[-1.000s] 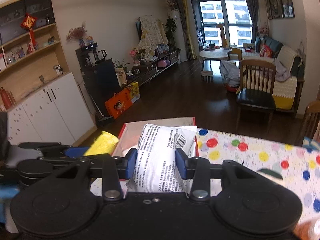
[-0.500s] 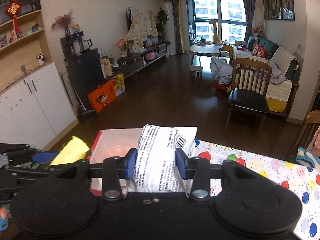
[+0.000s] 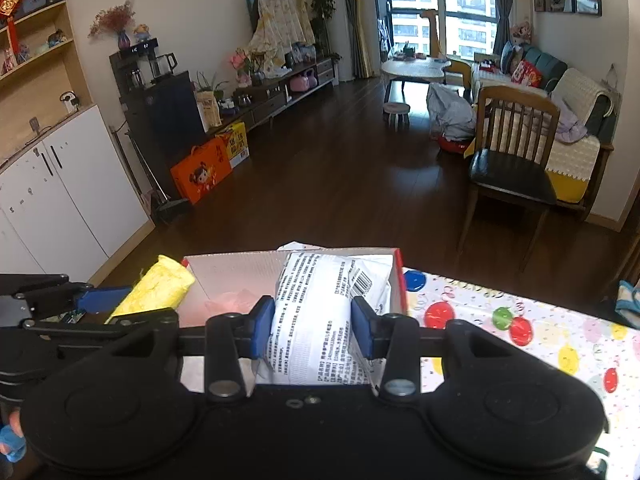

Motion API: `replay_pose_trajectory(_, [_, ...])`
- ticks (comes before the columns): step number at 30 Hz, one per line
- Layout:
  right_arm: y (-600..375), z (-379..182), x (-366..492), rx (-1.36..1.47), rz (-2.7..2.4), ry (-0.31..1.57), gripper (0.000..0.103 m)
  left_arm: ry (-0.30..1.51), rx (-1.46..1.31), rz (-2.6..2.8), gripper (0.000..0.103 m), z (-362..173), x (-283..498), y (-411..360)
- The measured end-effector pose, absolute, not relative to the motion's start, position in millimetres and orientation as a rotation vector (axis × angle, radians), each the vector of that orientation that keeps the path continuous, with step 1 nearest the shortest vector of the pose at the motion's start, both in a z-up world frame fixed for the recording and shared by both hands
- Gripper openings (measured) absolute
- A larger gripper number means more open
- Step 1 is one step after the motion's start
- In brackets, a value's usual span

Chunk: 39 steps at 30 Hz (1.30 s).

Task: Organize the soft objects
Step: 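Carry the yellow sponge and white packet with both tools over the red box, then release the sponge with the left tool while the right tool drops the packet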

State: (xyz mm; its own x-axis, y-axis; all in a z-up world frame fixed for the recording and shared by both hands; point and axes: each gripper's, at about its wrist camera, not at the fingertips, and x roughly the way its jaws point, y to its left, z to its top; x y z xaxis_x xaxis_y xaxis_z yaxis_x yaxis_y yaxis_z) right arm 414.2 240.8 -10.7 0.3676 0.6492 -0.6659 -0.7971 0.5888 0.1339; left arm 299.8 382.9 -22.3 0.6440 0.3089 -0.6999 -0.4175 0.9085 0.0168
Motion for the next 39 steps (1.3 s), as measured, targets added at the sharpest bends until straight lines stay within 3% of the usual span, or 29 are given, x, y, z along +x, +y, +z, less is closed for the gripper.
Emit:
replay_pose_trajectory(28, [286,-96,422,-0.314,0.884,0.913,0.041,0.942,-0.121,0.394,0.040,-102,338,402])
replay_pose_trajectory(39, [283,-104,413,-0.345,0.898,0.926,0.055,0.955,-0.128,0.397,0.042,-105,336,397])
